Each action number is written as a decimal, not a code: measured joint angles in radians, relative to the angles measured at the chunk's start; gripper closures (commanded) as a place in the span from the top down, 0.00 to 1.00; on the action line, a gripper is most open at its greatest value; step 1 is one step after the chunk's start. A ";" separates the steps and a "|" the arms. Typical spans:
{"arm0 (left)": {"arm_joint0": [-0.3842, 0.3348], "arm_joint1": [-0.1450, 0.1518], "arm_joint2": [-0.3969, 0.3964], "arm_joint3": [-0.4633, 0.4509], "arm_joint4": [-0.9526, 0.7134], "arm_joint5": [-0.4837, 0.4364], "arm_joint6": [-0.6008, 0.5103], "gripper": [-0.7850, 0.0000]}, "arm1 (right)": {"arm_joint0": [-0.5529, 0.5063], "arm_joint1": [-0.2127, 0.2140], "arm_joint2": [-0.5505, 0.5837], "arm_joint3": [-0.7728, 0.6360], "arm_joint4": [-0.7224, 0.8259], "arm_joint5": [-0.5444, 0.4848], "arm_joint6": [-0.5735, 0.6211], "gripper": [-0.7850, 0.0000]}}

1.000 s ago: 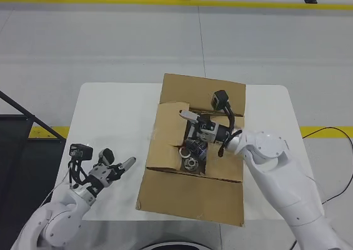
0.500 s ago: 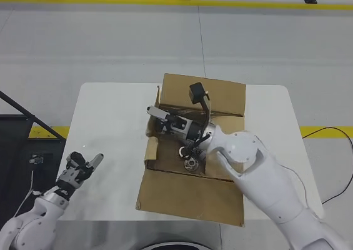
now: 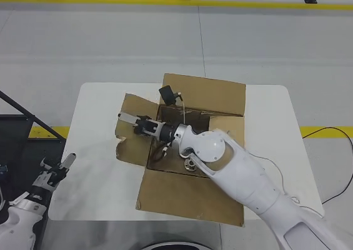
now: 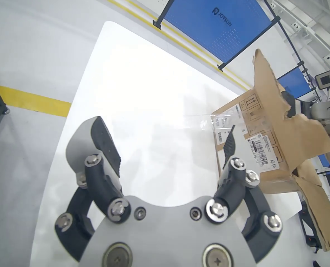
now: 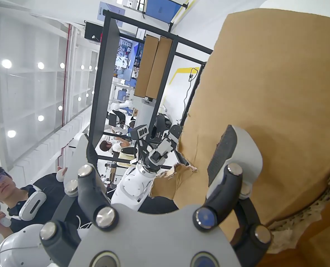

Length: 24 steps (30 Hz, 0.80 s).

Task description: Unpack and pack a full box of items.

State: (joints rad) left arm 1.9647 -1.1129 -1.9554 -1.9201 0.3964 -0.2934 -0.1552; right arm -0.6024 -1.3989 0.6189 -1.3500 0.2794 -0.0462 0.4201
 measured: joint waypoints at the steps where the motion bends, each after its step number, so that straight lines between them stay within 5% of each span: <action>1: 0.002 -0.001 -0.004 0.003 -0.009 -0.006 0.001 1.00 | 0.006 -0.008 -0.009 0.016 -0.001 -0.001 0.000 1.00; 12: 0.004 -0.007 -0.021 0.014 -0.032 -0.026 -0.016 1.00 | 0.022 -0.056 -0.038 0.091 -0.029 0.006 0.022 1.00; 24: -0.002 -0.011 -0.057 -0.007 -0.113 -0.068 -0.059 1.00 | -0.016 -0.060 0.017 0.052 -0.075 -0.012 0.050 1.00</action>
State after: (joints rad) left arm 1.9627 -1.1234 -2.0120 -1.9274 0.2832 -0.3618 -0.2140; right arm -0.6187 -1.4584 0.6359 -1.2979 0.2044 -0.0581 0.4699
